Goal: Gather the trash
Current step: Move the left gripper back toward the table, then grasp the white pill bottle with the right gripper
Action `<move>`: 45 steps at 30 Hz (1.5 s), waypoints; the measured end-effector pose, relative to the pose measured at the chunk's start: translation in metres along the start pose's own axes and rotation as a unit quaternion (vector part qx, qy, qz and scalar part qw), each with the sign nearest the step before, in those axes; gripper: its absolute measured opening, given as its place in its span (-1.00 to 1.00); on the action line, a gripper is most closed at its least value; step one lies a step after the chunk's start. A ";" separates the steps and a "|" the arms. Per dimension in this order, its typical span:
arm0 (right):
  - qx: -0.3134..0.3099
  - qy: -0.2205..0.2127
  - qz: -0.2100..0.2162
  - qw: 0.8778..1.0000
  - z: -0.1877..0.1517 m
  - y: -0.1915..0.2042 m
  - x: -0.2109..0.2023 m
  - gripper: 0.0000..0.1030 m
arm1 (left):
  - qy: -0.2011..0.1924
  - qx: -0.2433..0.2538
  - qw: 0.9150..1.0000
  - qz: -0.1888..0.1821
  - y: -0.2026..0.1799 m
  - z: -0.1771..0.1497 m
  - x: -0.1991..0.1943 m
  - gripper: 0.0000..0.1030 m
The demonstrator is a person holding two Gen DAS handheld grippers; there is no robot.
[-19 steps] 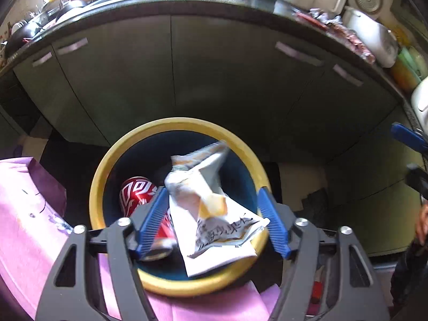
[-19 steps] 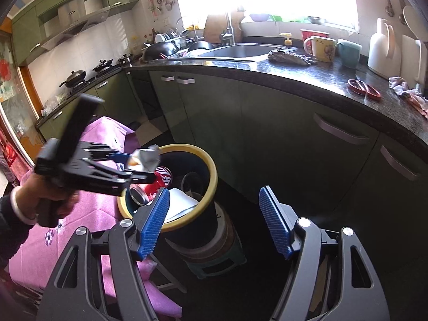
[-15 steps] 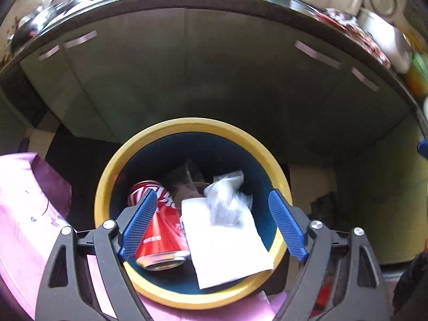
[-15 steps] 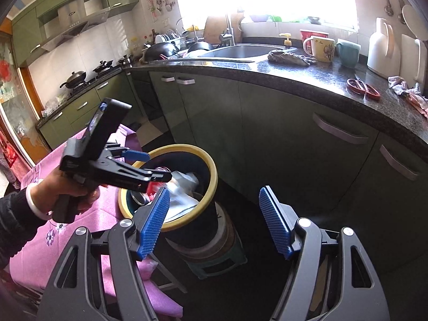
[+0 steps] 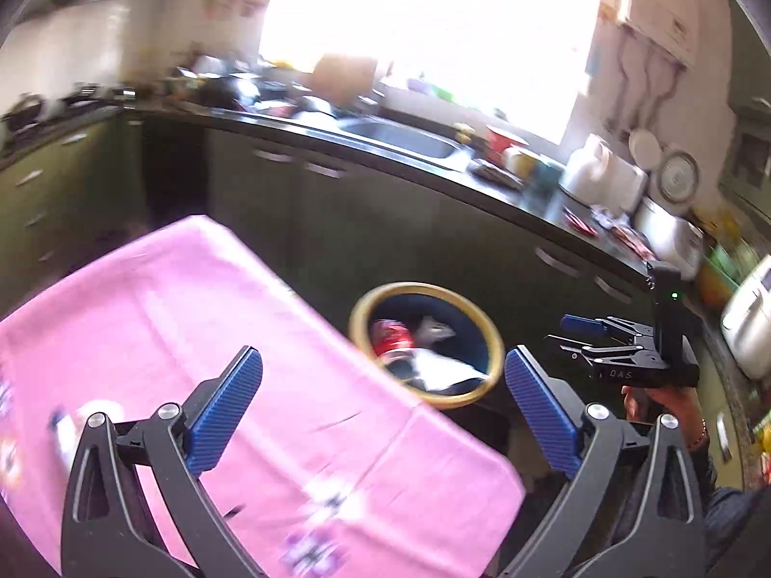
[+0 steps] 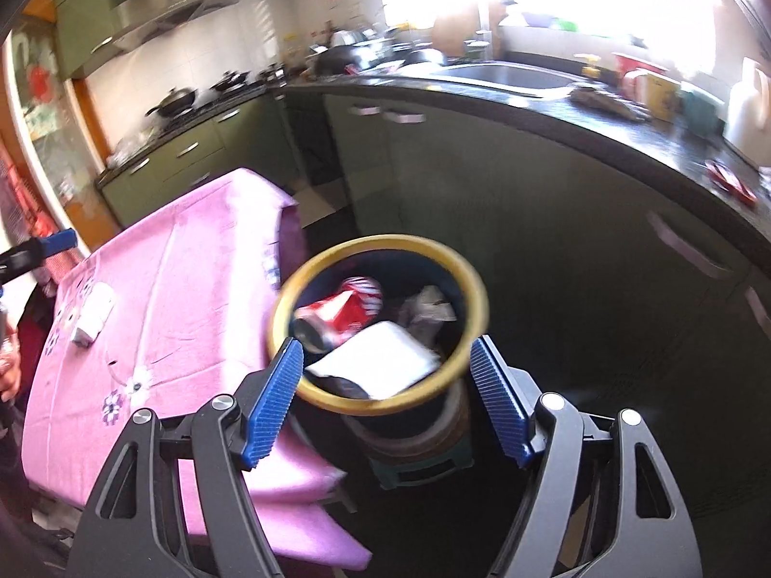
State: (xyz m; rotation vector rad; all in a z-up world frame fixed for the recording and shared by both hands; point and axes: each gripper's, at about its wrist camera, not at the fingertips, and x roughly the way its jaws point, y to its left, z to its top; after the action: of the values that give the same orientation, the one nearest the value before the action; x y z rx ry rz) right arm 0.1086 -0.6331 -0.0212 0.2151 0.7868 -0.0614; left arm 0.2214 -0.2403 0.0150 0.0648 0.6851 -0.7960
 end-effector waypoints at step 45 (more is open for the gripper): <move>-0.099 0.420 0.077 0.899 0.075 0.447 0.277 -0.02 | -0.061 -0.169 0.970 0.163 0.177 -0.183 -0.194 0.87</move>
State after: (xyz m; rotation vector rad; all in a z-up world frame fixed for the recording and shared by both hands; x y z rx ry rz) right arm 0.4163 -0.2052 -0.0903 0.1021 1.6267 0.2824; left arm 0.1456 0.0645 -0.0492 -0.1753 0.6640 -0.3573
